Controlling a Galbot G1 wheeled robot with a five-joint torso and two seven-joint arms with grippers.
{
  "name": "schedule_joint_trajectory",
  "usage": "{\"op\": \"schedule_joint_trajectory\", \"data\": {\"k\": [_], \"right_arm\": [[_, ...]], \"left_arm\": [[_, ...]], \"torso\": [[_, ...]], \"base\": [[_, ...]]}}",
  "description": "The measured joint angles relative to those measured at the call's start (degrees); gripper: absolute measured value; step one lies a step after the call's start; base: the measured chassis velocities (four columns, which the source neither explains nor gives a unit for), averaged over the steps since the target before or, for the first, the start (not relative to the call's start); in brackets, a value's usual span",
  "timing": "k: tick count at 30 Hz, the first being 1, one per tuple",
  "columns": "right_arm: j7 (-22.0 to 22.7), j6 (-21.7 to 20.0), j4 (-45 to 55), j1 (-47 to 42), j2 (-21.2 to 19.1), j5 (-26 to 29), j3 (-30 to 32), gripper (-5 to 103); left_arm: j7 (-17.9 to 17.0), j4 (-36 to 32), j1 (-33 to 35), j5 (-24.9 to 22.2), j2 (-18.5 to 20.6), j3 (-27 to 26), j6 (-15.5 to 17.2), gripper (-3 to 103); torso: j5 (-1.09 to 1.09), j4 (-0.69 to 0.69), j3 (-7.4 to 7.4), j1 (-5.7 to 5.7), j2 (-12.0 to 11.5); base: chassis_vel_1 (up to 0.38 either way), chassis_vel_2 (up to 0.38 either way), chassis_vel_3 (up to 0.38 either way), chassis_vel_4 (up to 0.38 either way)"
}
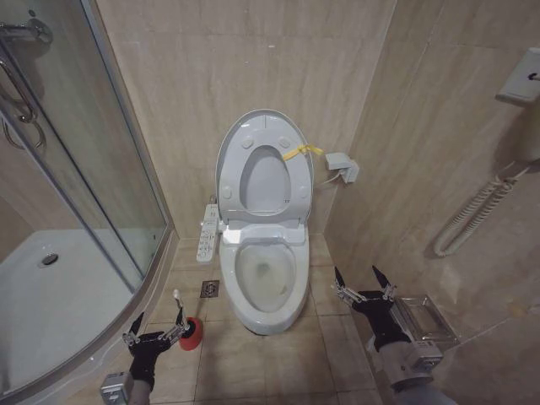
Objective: Open the toilet lid, clean the toilet bowl with a toilet brush, close the toilet lid, and flush.
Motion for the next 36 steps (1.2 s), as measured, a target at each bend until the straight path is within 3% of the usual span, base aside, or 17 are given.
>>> {"op": "schedule_joint_trajectory", "data": {"k": [5,9,19,30,36], "right_arm": [[0.0,0.0,0.0,0.0,0.0,0.0,0.0,100],[0.0,0.0,0.0,0.0,0.0,0.0,0.0,100],[0.0,0.0,0.0,0.0,0.0,0.0,0.0,100],[0.0,0.0,0.0,0.0,0.0,0.0,0.0,100],[0.0,0.0,0.0,0.0,0.0,0.0,0.0,100]], "left_arm": [[0.1,0.1,0.1,0.0,0.0,0.2,-0.2,100],[2.3,-1.2,3.8,0.9,-0.8,5.8,-7.6,100],[2.7,-1.4,4.5,1.1,-1.0,6.8,-9.6,100],[4.3,15.8,1.4,2.9,-0.7,3.4,-23.3,100],[4.5,20.8,0.6,2.6,-0.6,2.6,-26.1,100]], "torso": [[0.0,0.0,0.0,0.0,0.0],[-0.01,0.02,0.0,0.0,0.0],[0.0,0.0,0.0,0.0,0.0],[-0.02,-0.01,0.0,0.0,0.0],[-0.01,-0.01,0.0,0.0,0.0]], "base": [[0.0,0.0,0.0,0.0],[0.0,0.0,0.0,0.0],[0.0,0.0,0.0,0.0],[0.0,0.0,0.0,0.0],[0.0,0.0,0.0,0.0]]}}
